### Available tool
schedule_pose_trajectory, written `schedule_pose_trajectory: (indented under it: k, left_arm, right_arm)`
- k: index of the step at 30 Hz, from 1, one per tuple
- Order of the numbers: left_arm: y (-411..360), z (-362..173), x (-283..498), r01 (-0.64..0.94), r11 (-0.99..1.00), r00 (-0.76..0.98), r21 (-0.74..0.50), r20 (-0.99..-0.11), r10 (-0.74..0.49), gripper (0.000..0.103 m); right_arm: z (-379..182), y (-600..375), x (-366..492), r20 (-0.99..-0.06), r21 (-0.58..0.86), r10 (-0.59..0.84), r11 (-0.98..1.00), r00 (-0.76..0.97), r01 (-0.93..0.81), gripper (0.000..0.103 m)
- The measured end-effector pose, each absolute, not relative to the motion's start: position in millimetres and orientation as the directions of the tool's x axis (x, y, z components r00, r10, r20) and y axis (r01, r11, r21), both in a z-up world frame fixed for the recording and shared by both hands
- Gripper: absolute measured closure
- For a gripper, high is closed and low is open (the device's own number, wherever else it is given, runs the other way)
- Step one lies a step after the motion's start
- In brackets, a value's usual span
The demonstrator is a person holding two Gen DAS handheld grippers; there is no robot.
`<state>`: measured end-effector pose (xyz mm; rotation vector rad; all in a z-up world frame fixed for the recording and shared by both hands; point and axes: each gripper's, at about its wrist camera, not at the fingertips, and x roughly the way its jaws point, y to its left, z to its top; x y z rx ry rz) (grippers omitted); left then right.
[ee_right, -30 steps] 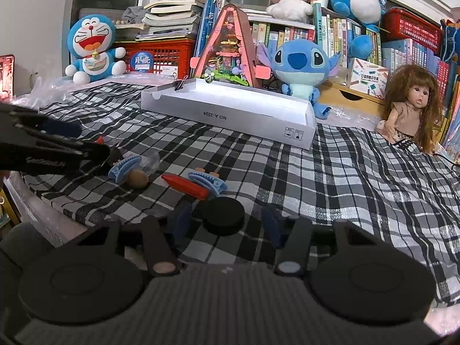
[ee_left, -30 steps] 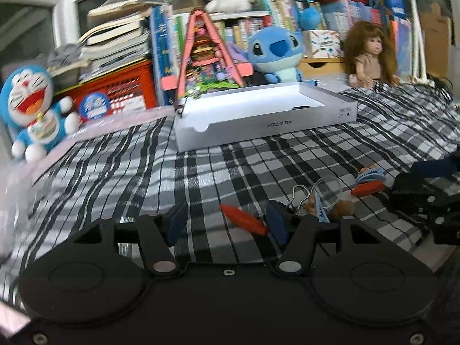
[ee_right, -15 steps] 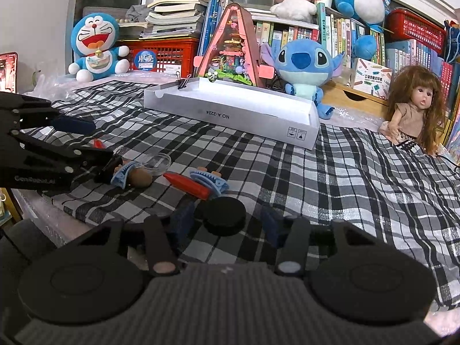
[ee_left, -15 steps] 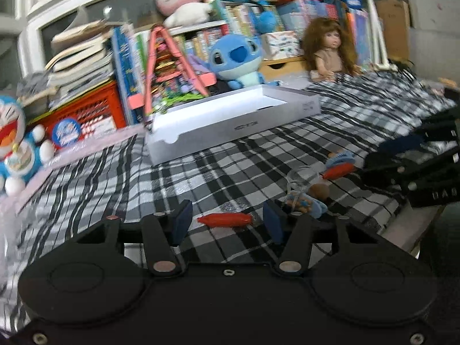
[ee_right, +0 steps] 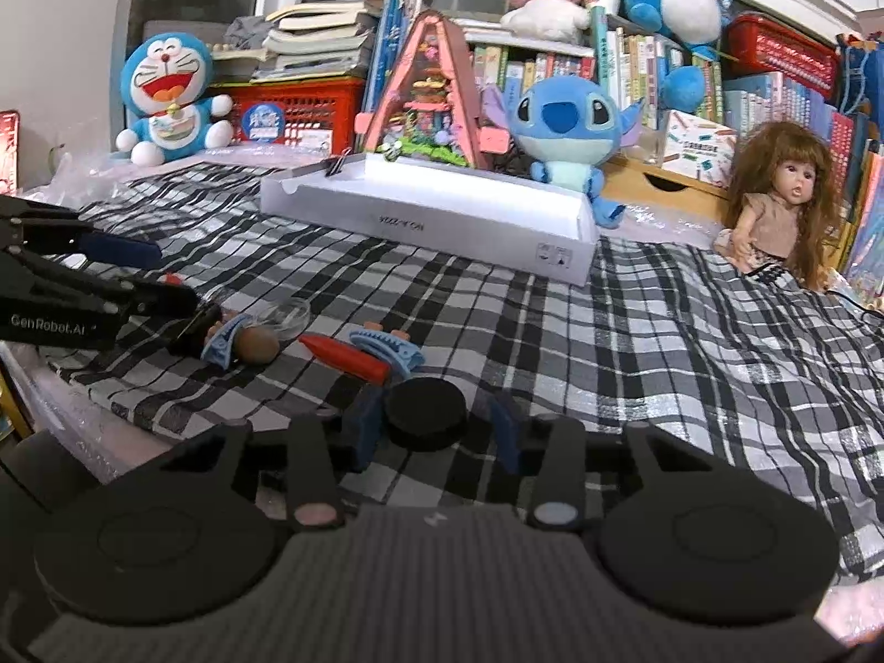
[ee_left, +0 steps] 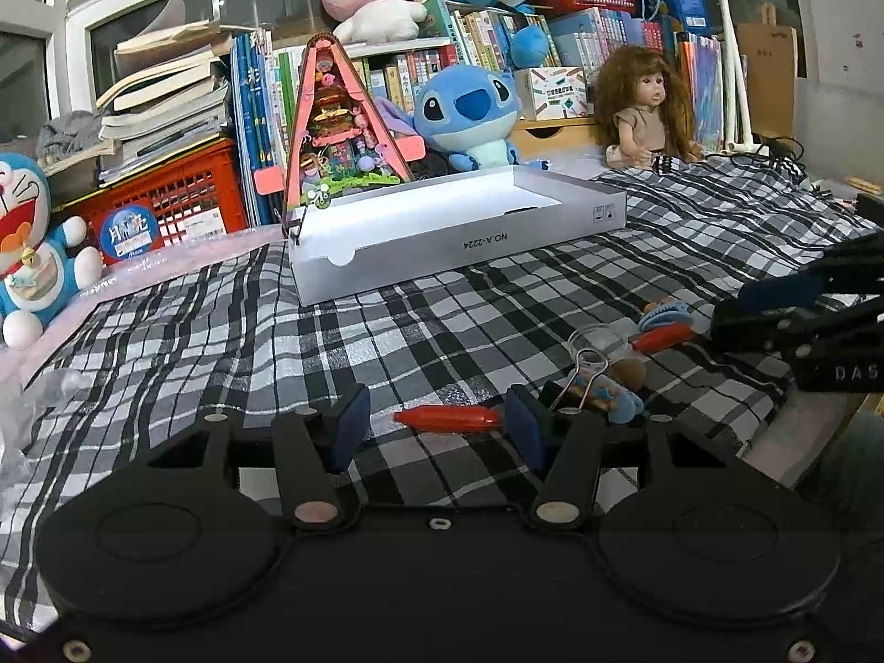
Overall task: Organize rigid objects
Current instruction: 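Close the left gripper on the red-handled screwdriver while the right gripper grasps a black puck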
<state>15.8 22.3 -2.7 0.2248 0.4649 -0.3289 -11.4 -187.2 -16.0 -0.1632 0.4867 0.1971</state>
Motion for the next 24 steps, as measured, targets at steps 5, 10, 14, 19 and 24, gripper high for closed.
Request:
schedule_pose_trajectory:
  k: [5,10,14,19,24]
  left_arm:
    - [24,-5,17,0.364,0.922,0.834,0.133,-0.486,-0.26,0.05]
    - [25,-10,20,0.364,0.927,0.821,0.083,-0.499,-0.278,0.051]
    - [23,-10,20,0.342,0.938,0.823,0.059,-0.501,-0.269,0.061]
    - [17,-7,17,0.322,0.945,0.835,0.058,-0.488,-0.254,0.061]
    - [12,0,19,0.301,0.951,0.846,0.068,-0.48,-0.233,0.061]
  right_arm:
    - [-15,-190,-15,-0.462,-0.12,0.131,0.971,0.877,-0.208,0.058]
    - [-17,-192,-13,-0.479,-0.082,0.142,0.975,0.867,-0.205,0.061]
    - [-17,-192,-14,-0.479,-0.06,0.147,0.978,0.866,-0.199,0.065]
    - [-14,-196,-12,-0.48,-0.009,0.165,0.981,0.861,-0.193,0.065]
    - [-10,-197,-11,-0.467,-0.01,0.16,0.982,0.87,-0.186,0.065]
